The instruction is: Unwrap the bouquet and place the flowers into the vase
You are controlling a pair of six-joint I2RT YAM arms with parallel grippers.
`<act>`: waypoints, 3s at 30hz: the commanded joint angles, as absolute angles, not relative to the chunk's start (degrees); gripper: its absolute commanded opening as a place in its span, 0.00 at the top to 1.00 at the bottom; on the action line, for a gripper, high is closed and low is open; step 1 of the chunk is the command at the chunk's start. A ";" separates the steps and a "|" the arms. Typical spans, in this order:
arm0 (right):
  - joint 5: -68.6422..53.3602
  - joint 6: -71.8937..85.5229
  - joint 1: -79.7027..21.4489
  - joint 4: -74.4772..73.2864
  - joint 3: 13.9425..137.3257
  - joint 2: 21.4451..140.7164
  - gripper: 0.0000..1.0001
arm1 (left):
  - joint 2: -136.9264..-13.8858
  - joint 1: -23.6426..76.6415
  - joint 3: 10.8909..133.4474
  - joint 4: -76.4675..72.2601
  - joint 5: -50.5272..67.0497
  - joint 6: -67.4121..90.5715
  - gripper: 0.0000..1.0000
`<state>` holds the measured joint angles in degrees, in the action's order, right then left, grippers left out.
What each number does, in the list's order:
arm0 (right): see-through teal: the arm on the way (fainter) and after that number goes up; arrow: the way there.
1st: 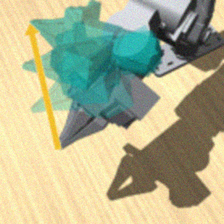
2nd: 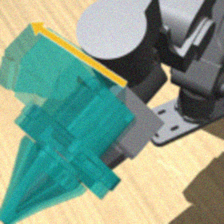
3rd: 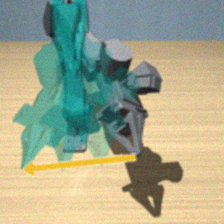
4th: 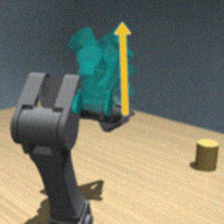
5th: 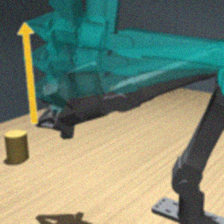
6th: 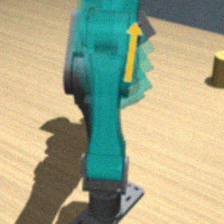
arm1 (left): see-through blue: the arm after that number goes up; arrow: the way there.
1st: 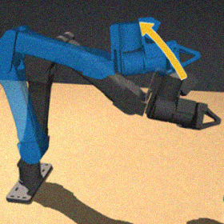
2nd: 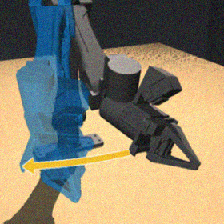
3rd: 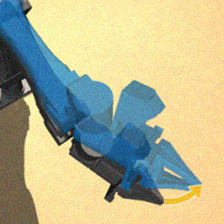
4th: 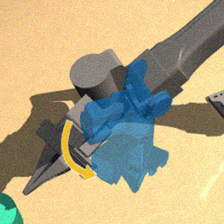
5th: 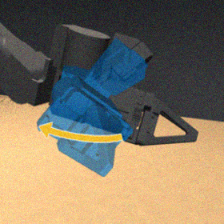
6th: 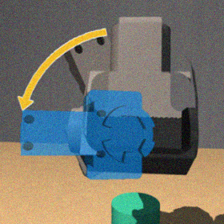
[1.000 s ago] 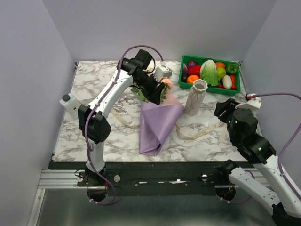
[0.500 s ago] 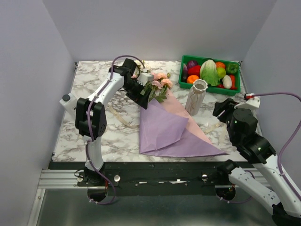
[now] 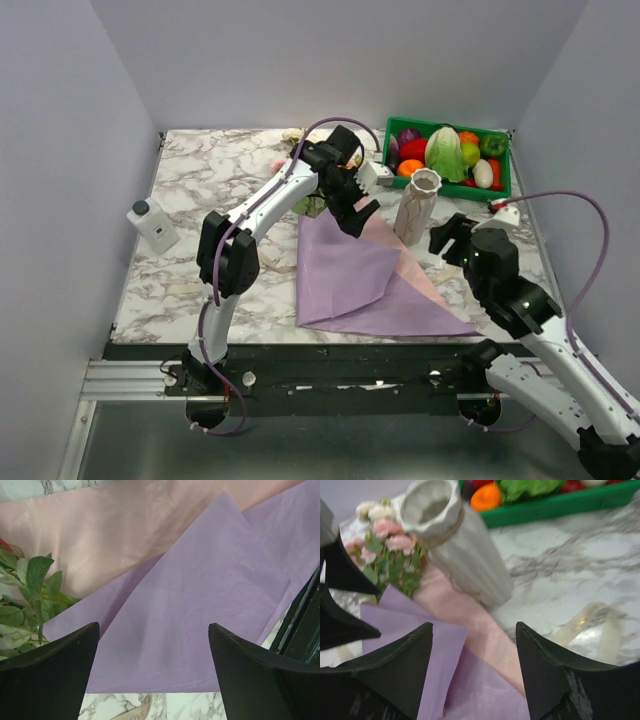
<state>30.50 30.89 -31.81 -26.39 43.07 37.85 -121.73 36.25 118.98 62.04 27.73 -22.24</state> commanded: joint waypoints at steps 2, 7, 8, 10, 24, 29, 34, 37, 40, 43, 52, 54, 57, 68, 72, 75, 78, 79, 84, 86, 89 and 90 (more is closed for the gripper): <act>12.51 38.04 -32.60 -17.68 35.70 47.71 0.25 | -116.04 30.77 115.69 62.32 25.31 -19.43 0.01; 6.07 39.11 -33.13 -6.52 32.52 57.54 0.28 | -106.54 23.30 107.59 59.86 24.52 -17.58 0.01; 4.85 39.11 -33.31 -5.11 32.26 58.87 0.30 | -104.09 21.90 106.19 60.03 24.26 -16.97 0.01; 4.57 40.60 -33.40 -3.08 32.25 62.21 0.32 | -101.79 18.73 105.21 60.64 24.52 -16.79 0.01; 11.58 37.28 -43.31 4.75 37.85 70.67 0.99 | -89.21 14.59 100.82 61.97 21.10 -14.94 0.01; 14.15 31.13 -54.46 2.90 47.18 72.07 0.99 | -87.72 13.19 101.07 60.74 18.02 -12.14 0.01; 3.80 21.63 -60.72 5.01 55.36 77.86 0.99 | -87.10 8.80 105.37 60.47 13.54 -7.48 0.01; -3.41 18.64 -63.63 4.92 62.03 84.79 0.99 | -87.45 6.25 108.01 61.78 13.53 -6.25 0.01; -7.81 15.74 -66.00 2.03 71.51 92.70 0.90 | -87.54 4.75 109.25 62.93 13.45 -5.98 0.01; -11.24 13.98 -66.45 -3.15 80.75 100.53 0.53 | -86.84 4.57 108.99 63.54 13.19 -6.15 0.01; -12.83 13.45 -66.45 -3.08 91.48 105.47 0.24 | -87.63 4.22 115.04 66.26 7.74 -6.50 0.01; -12.66 12.84 -66.45 -2.29 92.28 104.33 0.23 | -88.59 4.22 118.19 66.79 6.07 -5.81 0.01; -8.90 11.78 -66.45 -2.02 91.50 100.74 0.23 | -89.64 4.13 121.28 68.20 6.67 -5.19 0.01; 14.93 15.64 -58.55 -1.05 56.19 61.73 0.27 | -90.78 12.11 103.73 60.48 20.83 -6.06 0.01; 19.67 17.05 -55.46 -4.55 50.36 51.52 0.32 | -95.35 19.41 92.58 54.68 22.92 -7.90 0.01; 21.09 17.92 -53.19 -7.72 49.83 48.61 0.35 | -100.97 19.78 91.49 53.88 24.60 -8.96 0.02; 23.54 18.37 -52.03 -8.61 49.05 46.77 0.39 | -104.84 19.78 91.23 53.26 26.53 -9.58 0.09; 24.08 18.46 -51.94 -8.61 48.87 46.41 0.40 | -105.72 19.86 91.40 53.09 28.02 -9.32 0.11; 24.08 19.60 -50.54 -8.96 48.60 45.09 0.44 | -110.21 20.13 91.41 52.30 27.16 -10.11 0.16; 24.00 19.77 -50.36 -8.96 48.60 44.56 0.47 | -110.74 20.13 90.79 50.37 25.76 -10.63 0.17; 24.26 20.30 -50.10 -9.05 48.60 43.51 0.51 | -111.79 20.13 89.91 49.31 26.10 -10.99 0.22; 24.26 20.39 -50.01 -9.23 48.69 43.24 0.53 | -112.58 20.13 89.22 48.96 27.15 -11.16 0.24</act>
